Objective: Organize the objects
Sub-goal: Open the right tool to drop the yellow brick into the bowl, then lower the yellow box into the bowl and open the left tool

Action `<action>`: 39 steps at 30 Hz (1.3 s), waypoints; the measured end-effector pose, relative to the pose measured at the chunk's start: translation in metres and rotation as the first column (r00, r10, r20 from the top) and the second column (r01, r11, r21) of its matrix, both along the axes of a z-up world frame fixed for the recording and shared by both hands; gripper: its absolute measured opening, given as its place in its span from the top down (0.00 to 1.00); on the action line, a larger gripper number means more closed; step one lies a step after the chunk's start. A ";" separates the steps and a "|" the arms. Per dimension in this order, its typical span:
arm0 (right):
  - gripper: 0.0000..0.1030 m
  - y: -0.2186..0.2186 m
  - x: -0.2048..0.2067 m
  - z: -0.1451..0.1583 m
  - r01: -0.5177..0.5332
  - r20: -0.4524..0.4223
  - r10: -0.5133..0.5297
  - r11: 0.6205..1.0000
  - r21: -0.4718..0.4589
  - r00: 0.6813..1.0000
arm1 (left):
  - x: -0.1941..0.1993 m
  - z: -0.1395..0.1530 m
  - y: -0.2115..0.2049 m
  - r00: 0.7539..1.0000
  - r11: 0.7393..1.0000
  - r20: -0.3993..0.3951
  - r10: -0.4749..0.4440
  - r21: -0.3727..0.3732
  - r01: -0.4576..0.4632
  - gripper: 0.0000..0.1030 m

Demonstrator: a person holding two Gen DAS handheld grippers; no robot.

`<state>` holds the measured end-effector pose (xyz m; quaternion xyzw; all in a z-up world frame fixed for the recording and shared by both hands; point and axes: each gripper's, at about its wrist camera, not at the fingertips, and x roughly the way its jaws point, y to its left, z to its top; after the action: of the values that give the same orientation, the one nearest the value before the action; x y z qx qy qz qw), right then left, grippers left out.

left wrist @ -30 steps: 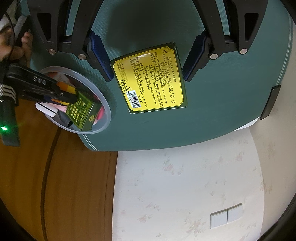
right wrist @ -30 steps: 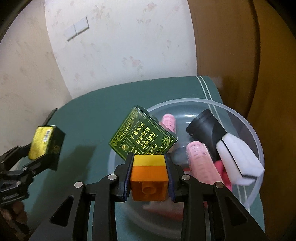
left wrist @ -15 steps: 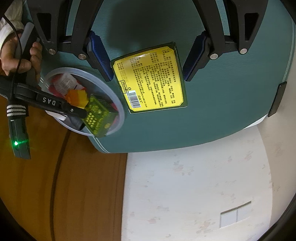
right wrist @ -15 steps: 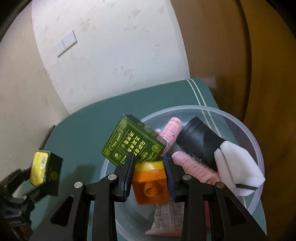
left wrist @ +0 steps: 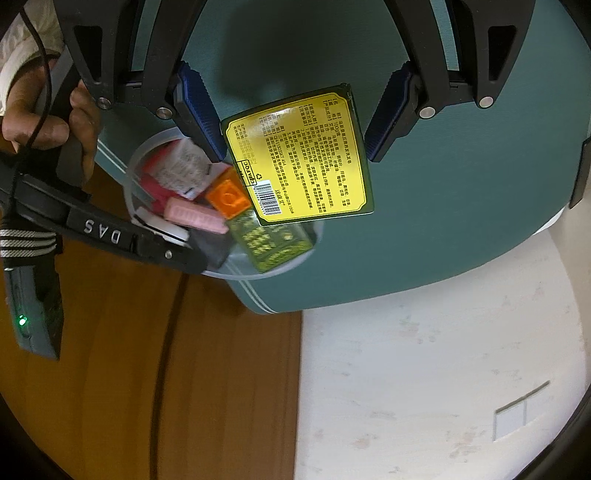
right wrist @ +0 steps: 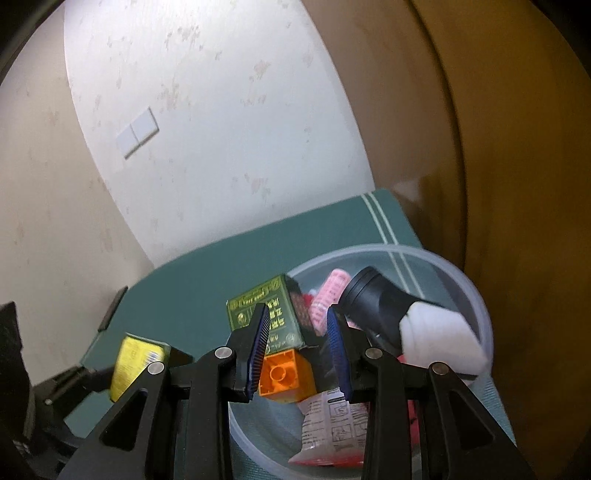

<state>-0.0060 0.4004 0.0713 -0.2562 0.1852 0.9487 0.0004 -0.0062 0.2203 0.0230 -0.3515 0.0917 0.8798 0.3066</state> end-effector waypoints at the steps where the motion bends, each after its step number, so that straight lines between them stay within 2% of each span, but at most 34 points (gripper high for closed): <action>1: 0.67 0.002 0.002 0.002 0.008 -0.006 -0.008 1.000 -0.001 1.000 | 0.000 0.000 0.003 1.000 1.000 0.005 -0.007 0.002 0.007 0.22; 14: 0.66 0.024 0.014 0.012 0.142 -0.007 -0.142 0.990 0.002 0.990 | -0.013 -0.007 0.046 0.994 0.995 0.060 -0.096 0.026 0.095 0.22; 23: 0.65 0.050 0.019 0.007 0.247 0.032 -0.247 0.969 -0.018 0.969 | -0.025 -0.008 0.071 0.992 0.993 0.055 -0.116 0.021 0.115 0.22; 28: 0.61 0.054 0.019 0.003 0.254 0.036 -0.253 0.967 -0.026 0.967 | -0.030 -0.012 0.082 0.990 0.991 0.055 -0.131 0.020 0.130 0.22; 36: 0.60 0.055 0.019 -0.001 0.254 0.032 -0.253 0.967 -0.023 0.967 | -0.037 -0.012 0.095 0.988 0.988 0.011 -0.151 0.042 0.151 0.22; 39: 0.60 0.056 0.018 -0.002 0.253 0.027 -0.253 0.967 -0.024 0.967 | -0.041 -0.013 0.099 0.988 0.986 0.019 -0.156 0.054 0.155 0.20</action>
<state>0.0122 0.4566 0.0697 -0.2416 0.2291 0.9353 0.1201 -0.0473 0.3188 0.0101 -0.3450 0.0922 0.8513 0.3844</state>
